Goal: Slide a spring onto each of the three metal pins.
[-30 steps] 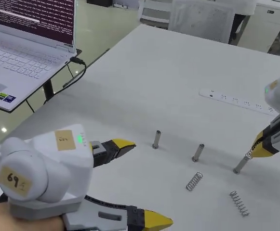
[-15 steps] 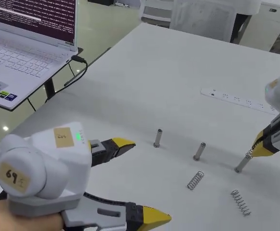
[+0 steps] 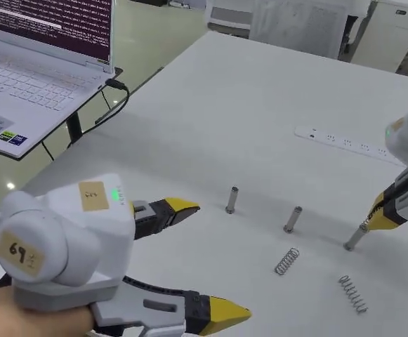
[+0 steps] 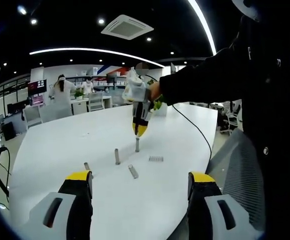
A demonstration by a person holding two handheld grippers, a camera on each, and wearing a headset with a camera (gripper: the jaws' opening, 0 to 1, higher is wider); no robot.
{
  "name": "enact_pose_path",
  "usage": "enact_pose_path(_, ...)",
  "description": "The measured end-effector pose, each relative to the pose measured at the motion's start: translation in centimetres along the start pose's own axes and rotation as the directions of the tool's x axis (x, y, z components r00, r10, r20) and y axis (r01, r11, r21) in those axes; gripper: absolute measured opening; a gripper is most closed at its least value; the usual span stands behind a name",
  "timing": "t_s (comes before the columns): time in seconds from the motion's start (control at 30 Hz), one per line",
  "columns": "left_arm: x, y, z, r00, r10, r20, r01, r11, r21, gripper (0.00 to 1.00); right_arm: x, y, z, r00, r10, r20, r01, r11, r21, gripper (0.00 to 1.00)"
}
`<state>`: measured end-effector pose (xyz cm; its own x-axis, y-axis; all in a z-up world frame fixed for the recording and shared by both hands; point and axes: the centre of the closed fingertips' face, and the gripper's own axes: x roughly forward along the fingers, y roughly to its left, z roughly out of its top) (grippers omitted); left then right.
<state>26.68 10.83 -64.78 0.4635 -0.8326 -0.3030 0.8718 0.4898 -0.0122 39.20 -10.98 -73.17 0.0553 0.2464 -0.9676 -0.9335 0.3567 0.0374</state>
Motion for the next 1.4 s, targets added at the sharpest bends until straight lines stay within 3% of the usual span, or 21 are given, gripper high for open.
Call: enact_pose_path(1.4, -0.4, 0.6, 0.3, 0.9999, 0.009, 0.012, -0.009, 1.000, -0.002, 0.74, 4.0, 0.3, -0.8, 0.9999, -0.010, -0.011, 0.010, 0.999, 0.034, 0.09)
